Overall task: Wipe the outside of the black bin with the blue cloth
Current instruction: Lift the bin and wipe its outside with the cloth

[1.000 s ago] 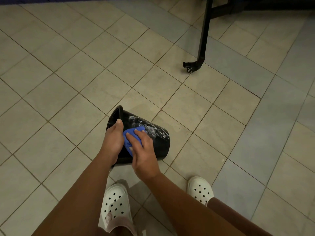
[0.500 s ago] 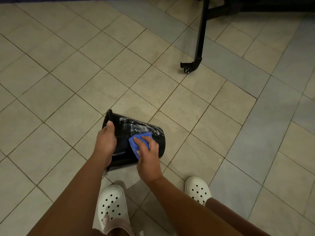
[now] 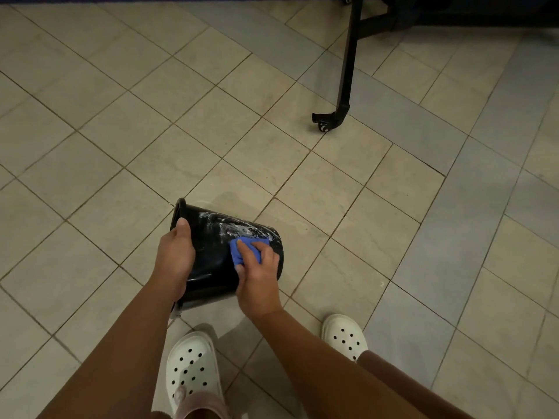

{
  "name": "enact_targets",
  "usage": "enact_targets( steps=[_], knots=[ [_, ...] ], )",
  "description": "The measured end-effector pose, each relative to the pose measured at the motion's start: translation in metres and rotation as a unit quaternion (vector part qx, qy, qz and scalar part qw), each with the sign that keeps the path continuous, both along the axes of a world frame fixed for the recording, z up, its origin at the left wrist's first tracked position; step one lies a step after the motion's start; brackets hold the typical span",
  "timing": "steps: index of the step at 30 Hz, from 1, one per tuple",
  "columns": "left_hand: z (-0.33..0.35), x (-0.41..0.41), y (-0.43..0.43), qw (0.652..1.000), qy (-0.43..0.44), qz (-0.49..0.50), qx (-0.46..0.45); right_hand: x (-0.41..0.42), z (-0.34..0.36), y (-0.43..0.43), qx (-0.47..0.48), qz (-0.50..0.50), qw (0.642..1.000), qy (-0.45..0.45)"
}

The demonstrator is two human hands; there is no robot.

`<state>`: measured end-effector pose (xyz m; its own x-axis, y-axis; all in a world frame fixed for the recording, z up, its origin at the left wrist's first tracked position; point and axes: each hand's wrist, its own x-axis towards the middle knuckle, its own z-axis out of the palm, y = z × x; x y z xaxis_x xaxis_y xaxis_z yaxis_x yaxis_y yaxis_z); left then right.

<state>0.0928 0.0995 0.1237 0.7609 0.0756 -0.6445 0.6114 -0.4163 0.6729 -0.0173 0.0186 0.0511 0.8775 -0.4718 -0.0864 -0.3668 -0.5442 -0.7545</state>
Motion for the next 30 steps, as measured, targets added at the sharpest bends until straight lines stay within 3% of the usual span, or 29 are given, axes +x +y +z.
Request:
enact_targets(
  steps=[6, 13, 20, 27, 30],
  knots=[
    [-0.002, 0.002, 0.003, 1.0, -0.013, -0.016, 0.01, -0.018, -0.012, -0.012, -0.018, 0.11, 0.991, -0.072],
    [-0.004, 0.003, 0.002, 0.999, -0.022, -0.034, 0.018, -0.011, -0.018, -0.034, 0.051, -0.008, 0.999, 0.005],
    [-0.007, 0.003, 0.002, 0.998, -0.042, -0.046, 0.018, -0.004, -0.01, -0.028, 0.038, 0.051, 0.997, -0.038],
    [-0.002, -0.001, -0.001, 0.997, -0.057, -0.059, 0.015, -0.013, -0.017, -0.041, 0.072, -0.046, 0.994, 0.068],
    [-0.003, -0.001, -0.002, 0.995, -0.064, -0.068, 0.017, -0.018, -0.009, -0.02, 0.04, -0.057, 0.996, 0.054]
  ],
)
